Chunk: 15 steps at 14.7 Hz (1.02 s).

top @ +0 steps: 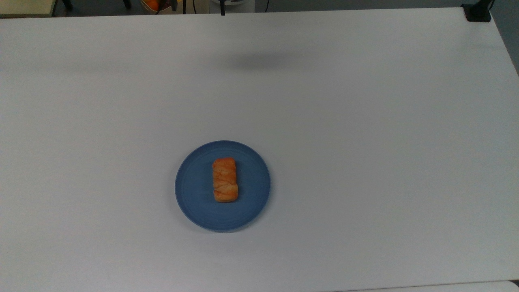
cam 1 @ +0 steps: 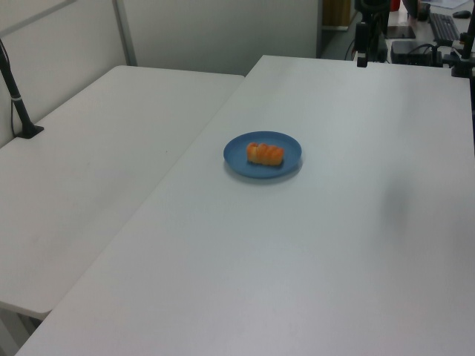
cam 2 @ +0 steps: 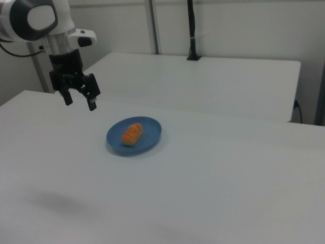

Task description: Put the bread on the table

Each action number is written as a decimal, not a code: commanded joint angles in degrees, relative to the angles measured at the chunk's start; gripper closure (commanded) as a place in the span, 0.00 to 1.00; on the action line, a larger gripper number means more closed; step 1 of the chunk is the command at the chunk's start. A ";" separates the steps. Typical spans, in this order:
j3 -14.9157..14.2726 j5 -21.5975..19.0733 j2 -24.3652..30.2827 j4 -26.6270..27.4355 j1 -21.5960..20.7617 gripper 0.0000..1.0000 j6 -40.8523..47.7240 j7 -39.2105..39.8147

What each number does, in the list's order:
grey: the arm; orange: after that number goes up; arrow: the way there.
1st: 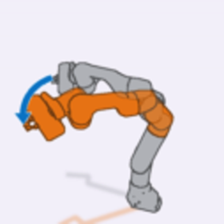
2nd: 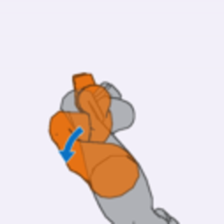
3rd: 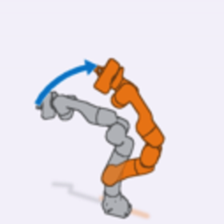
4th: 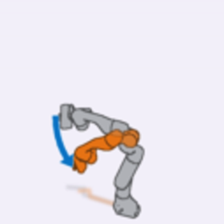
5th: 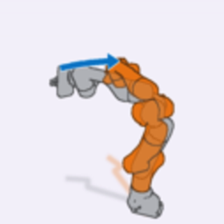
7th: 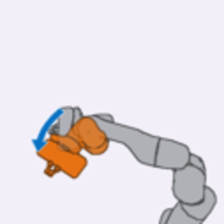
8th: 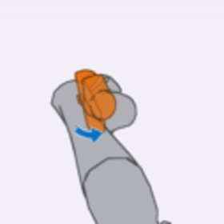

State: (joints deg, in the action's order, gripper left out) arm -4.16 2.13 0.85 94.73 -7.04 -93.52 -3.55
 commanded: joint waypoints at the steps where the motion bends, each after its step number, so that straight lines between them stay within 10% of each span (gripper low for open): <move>1: -1.03 -1.16 0.30 -0.16 -0.79 0.00 0.09 0.65; 15: -1.03 -1.25 -1.36 -2.17 -0.79 0.00 0.18 0.57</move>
State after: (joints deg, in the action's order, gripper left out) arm -4.20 2.13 0.75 94.73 -7.04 -93.52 -3.55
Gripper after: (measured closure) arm 0.000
